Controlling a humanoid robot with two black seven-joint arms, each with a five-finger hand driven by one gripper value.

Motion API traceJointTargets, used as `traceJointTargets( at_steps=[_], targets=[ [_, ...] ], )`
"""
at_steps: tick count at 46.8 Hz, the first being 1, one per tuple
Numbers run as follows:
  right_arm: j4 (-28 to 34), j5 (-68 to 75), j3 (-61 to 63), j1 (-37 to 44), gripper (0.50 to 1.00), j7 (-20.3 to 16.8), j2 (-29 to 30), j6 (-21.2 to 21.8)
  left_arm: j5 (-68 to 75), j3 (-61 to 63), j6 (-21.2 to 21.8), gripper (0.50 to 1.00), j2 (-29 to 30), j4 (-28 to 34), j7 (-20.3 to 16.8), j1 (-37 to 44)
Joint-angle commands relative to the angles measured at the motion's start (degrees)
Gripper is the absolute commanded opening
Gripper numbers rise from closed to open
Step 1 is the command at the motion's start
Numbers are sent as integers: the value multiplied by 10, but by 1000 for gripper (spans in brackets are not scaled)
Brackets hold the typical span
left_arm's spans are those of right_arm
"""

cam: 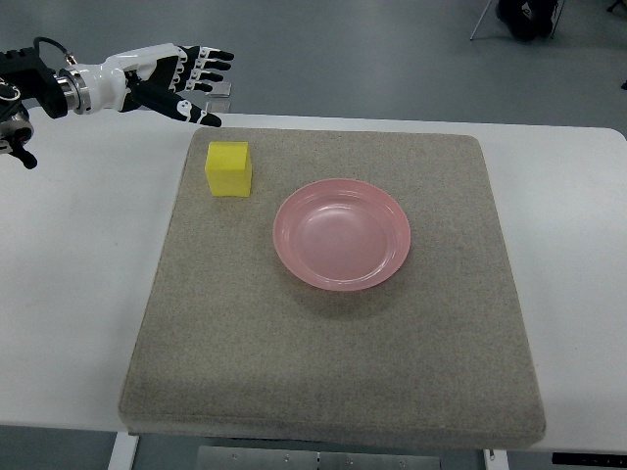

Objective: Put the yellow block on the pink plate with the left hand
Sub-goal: 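Lower the left hand onto the yellow cube and close fingers around it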

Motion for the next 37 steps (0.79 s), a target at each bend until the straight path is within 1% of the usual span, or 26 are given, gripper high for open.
traceJointTargets(
  at_steps=[1,4,7,10,13,25,31,37],
  targets=[
    [0,0,0,0,924,0,0,0,53,3,3,992,-2,-4,0,-11],
    [0,0,0,0,924,0,0,0,111,18,19,992,-7,-7,0,-14],
    [0,0,0,0,924,0,0,0,168,34,51,992,-13,-20,0,-16],
    [0,0,-1,0,924,0,0,0,203,50,88,992,-16,-30,0,-16],
    [0,0,0,0,924,0,0,0,213,73,105,992,-18,-30,0,-18],
    [0,0,0,0,924,0,0,0,228,125,115,992,-41,-24,0,-24],
    [0,0,0,0,924,0,0,0,250,130,136,992,-53,-22,0,-24],
    [0,0,0,0,924,0,0,0,268,151,140,994,-63,-10,0,-24]
  ],
)
